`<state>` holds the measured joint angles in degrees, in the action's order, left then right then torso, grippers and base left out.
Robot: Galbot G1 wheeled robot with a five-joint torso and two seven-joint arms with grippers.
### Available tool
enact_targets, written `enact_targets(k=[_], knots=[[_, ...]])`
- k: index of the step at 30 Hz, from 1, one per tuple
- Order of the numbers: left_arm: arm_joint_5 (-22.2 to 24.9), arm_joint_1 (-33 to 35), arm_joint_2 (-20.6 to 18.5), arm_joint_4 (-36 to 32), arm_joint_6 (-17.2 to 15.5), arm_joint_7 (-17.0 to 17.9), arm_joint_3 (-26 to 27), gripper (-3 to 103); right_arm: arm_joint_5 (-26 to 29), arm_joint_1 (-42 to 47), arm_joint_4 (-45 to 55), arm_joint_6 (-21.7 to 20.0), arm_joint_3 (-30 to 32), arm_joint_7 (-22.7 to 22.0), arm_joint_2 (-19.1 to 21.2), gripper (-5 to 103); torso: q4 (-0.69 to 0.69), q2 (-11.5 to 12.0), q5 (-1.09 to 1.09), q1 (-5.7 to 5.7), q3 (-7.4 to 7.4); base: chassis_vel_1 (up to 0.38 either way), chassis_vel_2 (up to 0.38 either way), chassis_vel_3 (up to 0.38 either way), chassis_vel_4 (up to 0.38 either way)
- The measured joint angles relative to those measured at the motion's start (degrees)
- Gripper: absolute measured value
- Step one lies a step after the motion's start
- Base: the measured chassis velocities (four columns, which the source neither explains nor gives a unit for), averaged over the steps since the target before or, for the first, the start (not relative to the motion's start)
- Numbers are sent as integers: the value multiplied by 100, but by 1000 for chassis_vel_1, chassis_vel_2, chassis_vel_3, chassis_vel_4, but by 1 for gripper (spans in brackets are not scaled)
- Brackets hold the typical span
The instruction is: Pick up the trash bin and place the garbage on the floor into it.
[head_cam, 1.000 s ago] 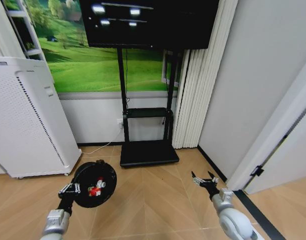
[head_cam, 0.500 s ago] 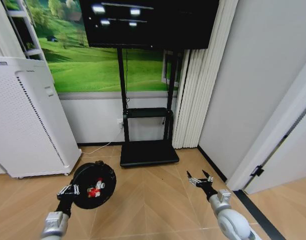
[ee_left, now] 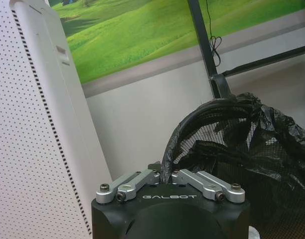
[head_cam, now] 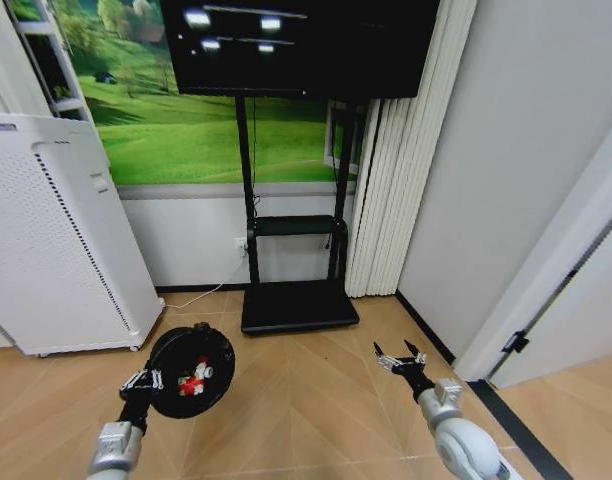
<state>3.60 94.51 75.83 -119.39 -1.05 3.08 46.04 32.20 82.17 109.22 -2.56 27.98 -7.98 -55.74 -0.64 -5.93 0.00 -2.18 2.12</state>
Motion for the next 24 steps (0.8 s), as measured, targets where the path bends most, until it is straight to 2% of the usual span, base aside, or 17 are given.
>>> enact_targets(k=[7,8,9,19,22,23,24], knots=[[-16,-3,-9,10,0,2,-23,4,0,-2,0,1,-3,-1,0,100,3,0,1,0,0,169,168,-162,-177],[-29,-6,-11,11,1,4,-48,4,0,-3,0,1,-4,-2,0,100,3,0,-5,-1,0,225,228,-203,-208],[-35,-8,-11,11,1,5,-65,4,0,-3,0,1,-5,-3,0,100,2,0,1,-1,0,225,233,-236,-237],[-59,-18,-21,28,2,9,-105,4,-1,-3,0,1,-4,-7,0,100,-2,0,-3,-1,0,271,268,-286,-276],[-61,-16,-21,42,2,10,-107,4,-1,-3,0,1,-6,-7,-1,100,4,0,5,-1,0,340,356,-365,-338],[-68,-17,-19,56,26,10,-109,4,-1,-4,0,1,-5,-8,0,100,1,0,-4,-1,0,396,369,-366,-366],[-69,-14,-17,67,35,10,-112,4,-1,-3,0,1,-5,-7,-1,100,1,0,-3,0,-1,396,369,-384,-366]])
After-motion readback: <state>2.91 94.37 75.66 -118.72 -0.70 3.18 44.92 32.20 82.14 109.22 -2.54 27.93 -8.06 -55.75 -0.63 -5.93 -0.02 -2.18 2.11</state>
